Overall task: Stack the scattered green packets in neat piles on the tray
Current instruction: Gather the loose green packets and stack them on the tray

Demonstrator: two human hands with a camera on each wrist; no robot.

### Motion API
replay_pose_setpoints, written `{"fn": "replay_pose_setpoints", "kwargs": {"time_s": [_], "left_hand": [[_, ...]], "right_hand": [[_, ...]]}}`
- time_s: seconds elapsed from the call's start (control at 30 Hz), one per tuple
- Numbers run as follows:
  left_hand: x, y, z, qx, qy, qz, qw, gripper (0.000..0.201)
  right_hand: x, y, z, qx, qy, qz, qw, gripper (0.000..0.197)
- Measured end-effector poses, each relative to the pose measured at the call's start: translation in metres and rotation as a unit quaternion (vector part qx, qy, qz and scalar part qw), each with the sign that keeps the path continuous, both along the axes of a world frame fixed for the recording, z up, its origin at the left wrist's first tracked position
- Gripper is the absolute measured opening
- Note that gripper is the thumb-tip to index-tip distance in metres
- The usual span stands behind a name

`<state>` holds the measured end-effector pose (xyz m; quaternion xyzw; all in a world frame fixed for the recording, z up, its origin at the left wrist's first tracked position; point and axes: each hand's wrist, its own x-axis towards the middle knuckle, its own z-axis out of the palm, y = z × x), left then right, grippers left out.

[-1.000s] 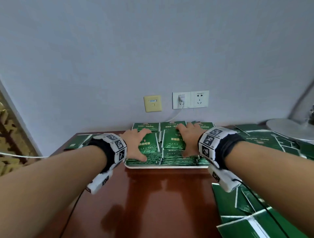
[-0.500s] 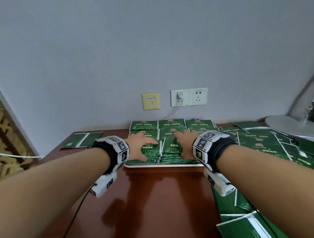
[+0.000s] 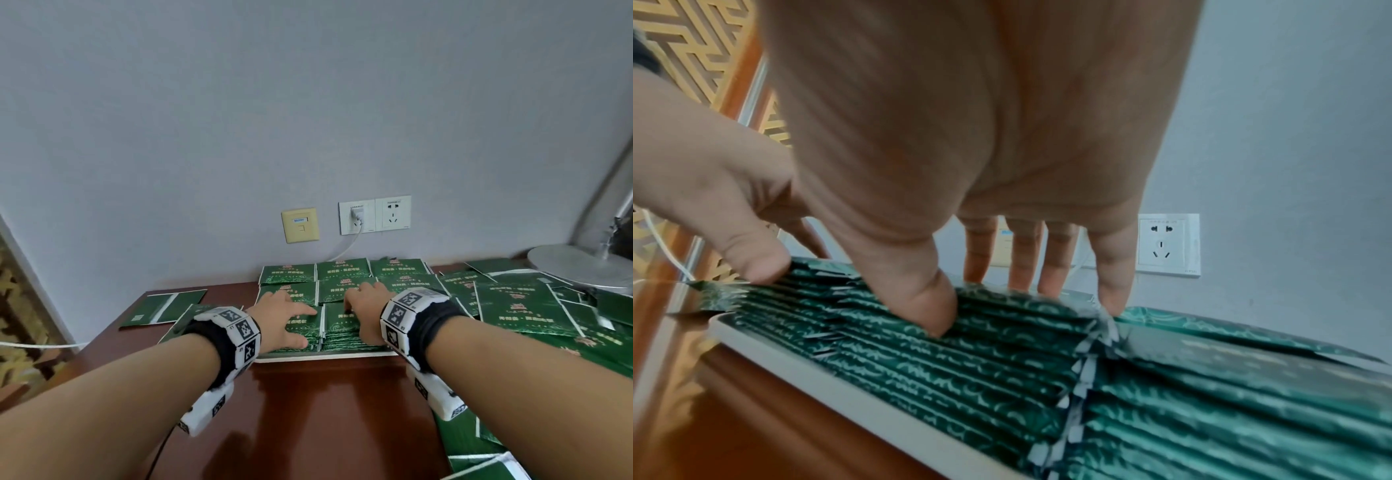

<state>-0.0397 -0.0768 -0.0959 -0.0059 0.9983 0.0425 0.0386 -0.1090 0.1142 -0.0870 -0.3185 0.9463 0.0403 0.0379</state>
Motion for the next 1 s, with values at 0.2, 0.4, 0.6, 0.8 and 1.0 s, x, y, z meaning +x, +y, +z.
{"fn": "replay_pose_setpoints", "kwargs": {"time_s": [0.2,0.4,0.6,0.8,1.0], "left_hand": [[0.001,-0.002,-0.001,-0.009,0.000,0.001,1.000,0.066],[0.006,-0.009,0.006,-0.012,0.014,0.012,1.000,0.071],[0.040,-0.020,0.011,-0.027,0.014,0.038,0.999,0.067],[0.091,-0.062,0.004,-0.045,0.011,0.102,0.994,0.068],[0.144,-0.125,-0.011,-0.044,0.007,0.179,0.983,0.068]], "right_hand": [[0.001,-0.001,0.001,-0.002,0.000,-0.001,1.000,0.047],[0.008,-0.002,0.006,0.011,0.018,0.018,1.000,0.050],[0.039,-0.015,0.015,0.033,0.038,0.051,0.997,0.047],[0.080,-0.060,0.015,0.019,0.043,0.090,0.995,0.048],[0.113,-0.122,0.003,0.009,0.058,0.156,0.986,0.050]]}}
